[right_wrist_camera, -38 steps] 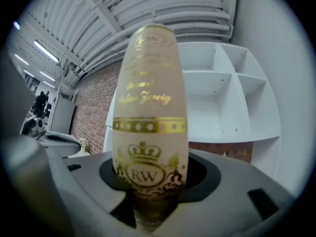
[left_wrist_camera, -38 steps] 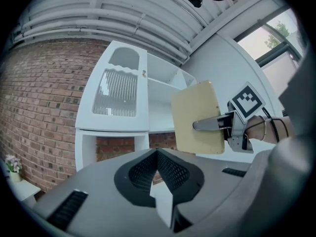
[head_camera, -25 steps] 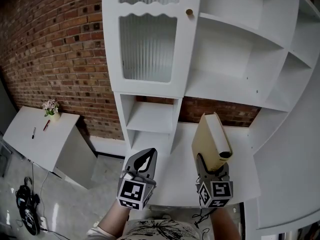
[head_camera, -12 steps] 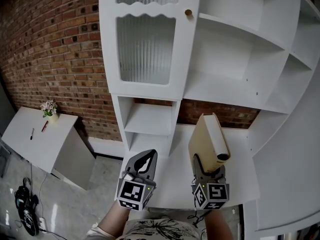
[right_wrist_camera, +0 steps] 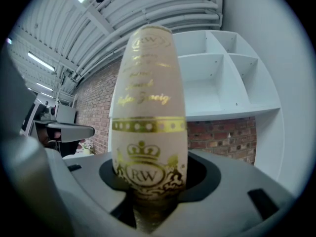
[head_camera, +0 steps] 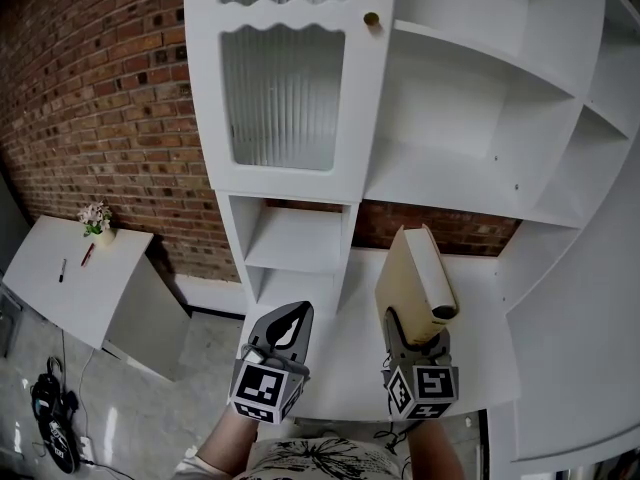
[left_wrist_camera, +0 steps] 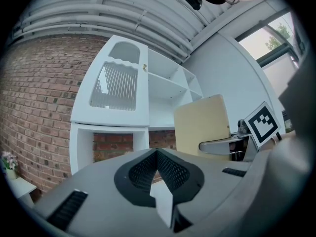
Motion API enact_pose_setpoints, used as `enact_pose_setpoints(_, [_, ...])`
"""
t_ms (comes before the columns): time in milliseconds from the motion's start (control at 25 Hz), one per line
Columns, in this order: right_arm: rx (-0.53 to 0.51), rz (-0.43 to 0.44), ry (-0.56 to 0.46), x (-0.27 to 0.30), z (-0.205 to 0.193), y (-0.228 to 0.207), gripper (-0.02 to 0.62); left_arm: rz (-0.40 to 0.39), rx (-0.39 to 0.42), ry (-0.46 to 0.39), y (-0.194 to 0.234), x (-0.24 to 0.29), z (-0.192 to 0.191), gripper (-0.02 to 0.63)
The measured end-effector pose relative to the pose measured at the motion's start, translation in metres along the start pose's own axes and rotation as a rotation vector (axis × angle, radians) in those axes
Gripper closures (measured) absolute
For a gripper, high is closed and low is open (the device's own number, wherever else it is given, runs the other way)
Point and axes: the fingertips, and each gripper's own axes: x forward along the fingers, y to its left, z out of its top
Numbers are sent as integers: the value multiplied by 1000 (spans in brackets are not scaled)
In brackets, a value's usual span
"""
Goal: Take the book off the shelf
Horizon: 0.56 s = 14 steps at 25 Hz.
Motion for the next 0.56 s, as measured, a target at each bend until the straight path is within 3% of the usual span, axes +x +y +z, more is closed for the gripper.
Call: enact_pose_setpoints(560, [6, 33, 2, 18, 2, -2, 370, -20, 2, 9, 2, 18, -4, 598])
